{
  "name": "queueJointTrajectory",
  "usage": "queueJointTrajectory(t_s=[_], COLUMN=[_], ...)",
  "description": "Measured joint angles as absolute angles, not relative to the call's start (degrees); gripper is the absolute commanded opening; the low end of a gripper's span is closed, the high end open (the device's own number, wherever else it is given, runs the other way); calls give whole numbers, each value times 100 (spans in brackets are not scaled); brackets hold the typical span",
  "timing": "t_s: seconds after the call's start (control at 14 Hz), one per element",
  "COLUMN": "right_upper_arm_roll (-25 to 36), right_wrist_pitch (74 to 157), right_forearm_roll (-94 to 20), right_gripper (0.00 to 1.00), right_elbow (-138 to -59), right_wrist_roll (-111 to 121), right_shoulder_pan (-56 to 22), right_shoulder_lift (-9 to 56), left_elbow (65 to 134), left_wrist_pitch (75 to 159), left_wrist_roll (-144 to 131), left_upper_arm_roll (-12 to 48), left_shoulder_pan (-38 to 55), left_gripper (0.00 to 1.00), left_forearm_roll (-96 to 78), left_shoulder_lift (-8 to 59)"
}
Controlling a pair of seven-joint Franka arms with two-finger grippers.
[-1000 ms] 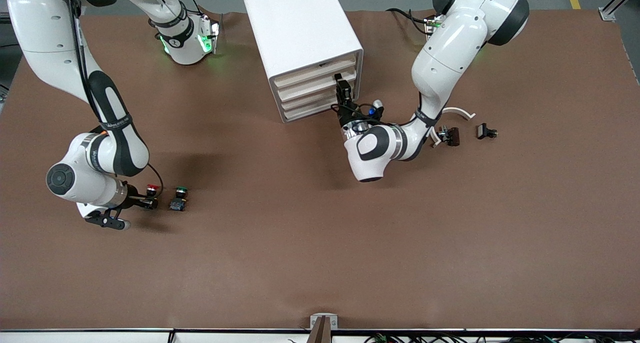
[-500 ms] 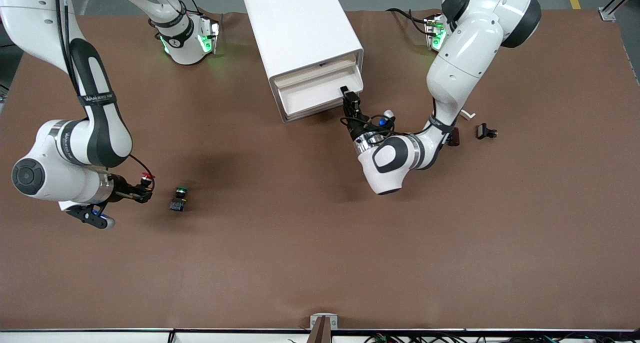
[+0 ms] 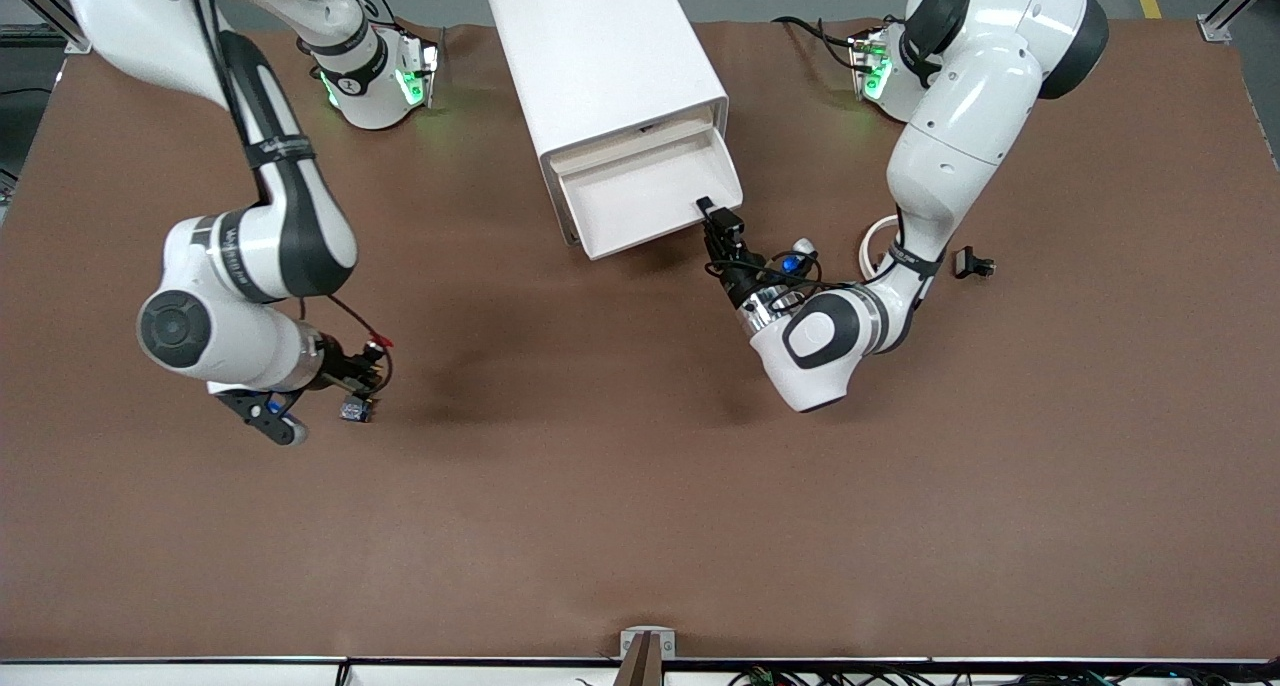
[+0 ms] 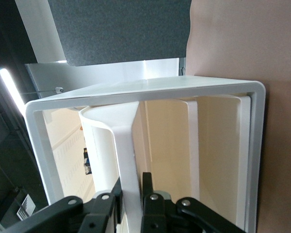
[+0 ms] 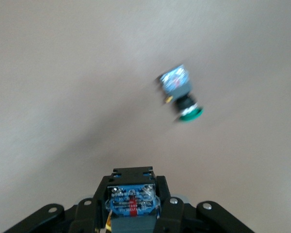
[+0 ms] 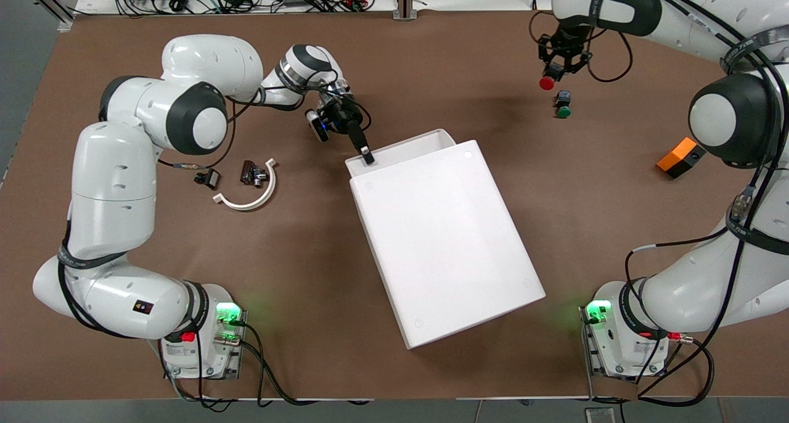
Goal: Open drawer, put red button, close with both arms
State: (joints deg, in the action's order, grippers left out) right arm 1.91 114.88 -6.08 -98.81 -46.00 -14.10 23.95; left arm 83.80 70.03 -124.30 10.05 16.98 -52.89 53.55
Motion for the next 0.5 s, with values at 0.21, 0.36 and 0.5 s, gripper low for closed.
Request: queueJointTrajectory(t_s=[0.21, 0.36, 0.5], right_upper_arm_roll=[185, 179, 176], right_wrist_pitch=[11200, 11029, 10866], right_forearm_roll=[-928, -1012, -1240], right_gripper=[0, 0, 0], right_elbow=[-9767, -9592, -9405], right_wrist_roll=[-5590, -6334, -6954], right_shoulder_pan=[-1970, -2409, -2840], right_shoulder_lift=[2197, 2109, 2090], left_elbow=[8361, 8348, 8348], left_wrist_pitch=[7024, 7029, 7028], left_wrist_roll=[-12430, -12430, -12429], left_upper_arm_roll=[1007, 1004, 1002], left_shoulder_pan=[1599, 1550, 1505], left_gripper=[18, 18, 28], left_forearm_roll=[-5304, -5305, -5305], left_shoulder_lift=[5355, 5355, 5359])
